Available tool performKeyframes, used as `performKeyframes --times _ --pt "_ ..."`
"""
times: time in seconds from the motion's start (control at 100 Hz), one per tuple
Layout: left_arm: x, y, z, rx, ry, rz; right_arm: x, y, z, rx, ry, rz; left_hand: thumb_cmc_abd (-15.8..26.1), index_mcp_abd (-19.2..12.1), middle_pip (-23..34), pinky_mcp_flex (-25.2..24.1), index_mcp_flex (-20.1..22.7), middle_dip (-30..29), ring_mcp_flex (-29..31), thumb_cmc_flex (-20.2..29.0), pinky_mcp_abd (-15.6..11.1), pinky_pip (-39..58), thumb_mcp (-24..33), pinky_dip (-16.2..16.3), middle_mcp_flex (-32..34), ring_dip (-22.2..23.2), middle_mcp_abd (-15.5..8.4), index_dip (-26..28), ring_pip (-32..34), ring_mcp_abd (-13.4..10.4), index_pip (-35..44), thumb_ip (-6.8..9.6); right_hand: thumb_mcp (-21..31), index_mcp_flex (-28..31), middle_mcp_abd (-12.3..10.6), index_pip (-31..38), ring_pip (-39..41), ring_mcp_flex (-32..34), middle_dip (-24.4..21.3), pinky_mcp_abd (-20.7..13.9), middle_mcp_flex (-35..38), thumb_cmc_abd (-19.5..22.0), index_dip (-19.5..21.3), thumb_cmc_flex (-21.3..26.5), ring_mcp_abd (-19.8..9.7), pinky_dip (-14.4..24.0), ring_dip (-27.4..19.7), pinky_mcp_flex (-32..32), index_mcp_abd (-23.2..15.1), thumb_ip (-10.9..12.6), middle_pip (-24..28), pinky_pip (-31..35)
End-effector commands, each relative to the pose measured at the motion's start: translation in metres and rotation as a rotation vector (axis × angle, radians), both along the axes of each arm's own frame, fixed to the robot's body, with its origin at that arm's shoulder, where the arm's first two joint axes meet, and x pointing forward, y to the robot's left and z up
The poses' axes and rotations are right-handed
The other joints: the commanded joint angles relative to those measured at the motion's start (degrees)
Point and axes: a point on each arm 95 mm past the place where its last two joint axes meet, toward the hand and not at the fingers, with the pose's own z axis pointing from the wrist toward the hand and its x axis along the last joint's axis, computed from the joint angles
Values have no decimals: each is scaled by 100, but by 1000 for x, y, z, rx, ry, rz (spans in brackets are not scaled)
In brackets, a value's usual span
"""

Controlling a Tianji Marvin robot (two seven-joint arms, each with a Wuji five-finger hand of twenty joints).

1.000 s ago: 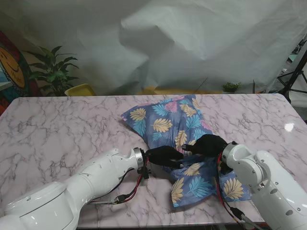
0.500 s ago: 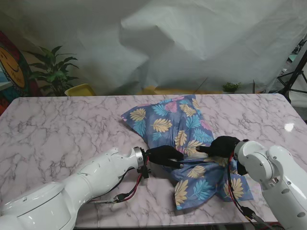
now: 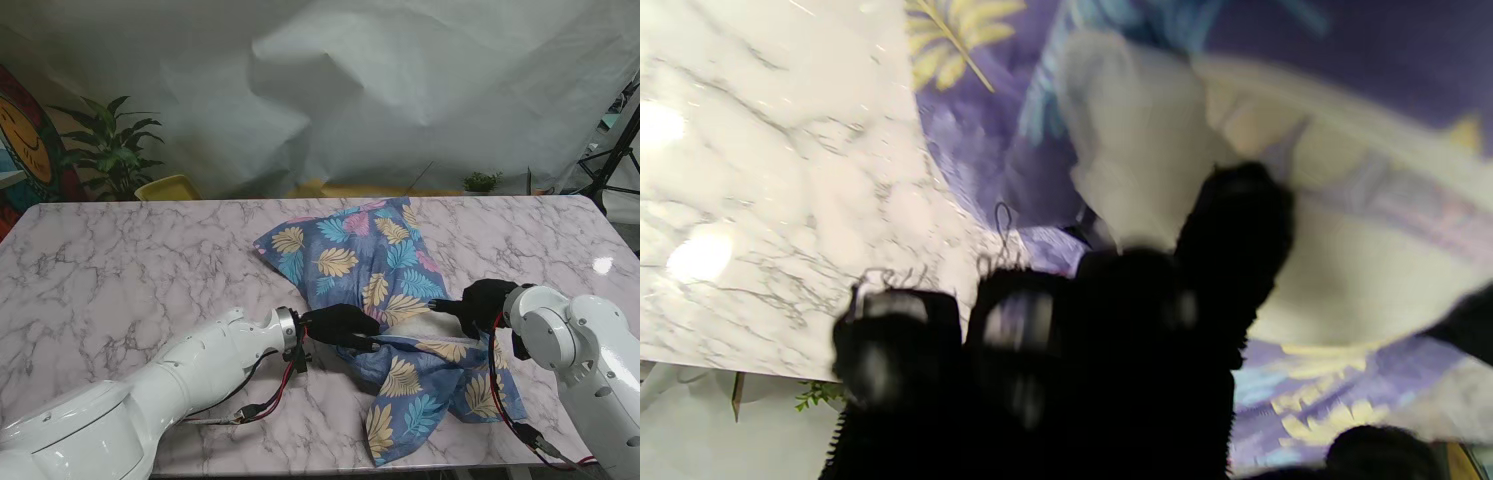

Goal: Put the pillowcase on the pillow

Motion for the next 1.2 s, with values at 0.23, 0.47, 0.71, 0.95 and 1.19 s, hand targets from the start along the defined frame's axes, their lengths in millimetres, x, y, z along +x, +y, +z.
performKeyframes --times 0.23,0.47,0.71,0.95,1.19 --pt "-12 21 -26 86 58 13 6 1 6 122 -235 45 10 1182 200 245 280 52 468 42 464 314 298 -71 394 178 -44 331 536 312 714 201 1574 627 -126 2523 2297 55 1360 -939 296 -648 2057 -313 -1257 1690 1953 619 -500 146 3232 2216" --pt "-10 22 -26 92 57 29 -17 3 -9 145 -222 -3 26 1181 205 243 273 43 462 56 470 303 292 -76 385 181 -39 335 537 320 707 207 1417 -594 65 -595 -1600 46 -821 319 349 -541 62 -507 -10 -408 -758 -134 120 41 -1455 -1003" --pt "-9 23 -29 104 65 48 -55 5 -30 341 -232 -164 53 1201 224 253 257 29 469 69 492 309 266 -83 376 187 -13 351 555 340 710 204 1163 -1009 484 -996 -3036 -10 -1239 536 116 -692 -344 -281 513 -994 -1320 -647 700 40 -2591 -1634" --pt "-7 23 -28 107 65 59 -75 8 -41 262 -169 -122 75 1203 242 248 255 12 467 63 497 313 246 -94 369 191 -6 365 572 345 710 208 2069 -2495 406 -1336 -5065 -757 -1326 22 -1489 -1662 -227 -671 349 -801 -1492 -2093 727 -86 -2962 -2581" --pt "-6 23 -28 106 69 68 -75 10 -52 139 -83 -40 78 1208 255 252 250 -2 464 86 503 324 232 -104 362 191 -1 375 584 354 709 211 3092 -2734 164 -1200 -4917 -1416 -927 -15 -2324 -3191 -81 -641 104 116 -1105 -3132 378 -403 -2302 -2611"
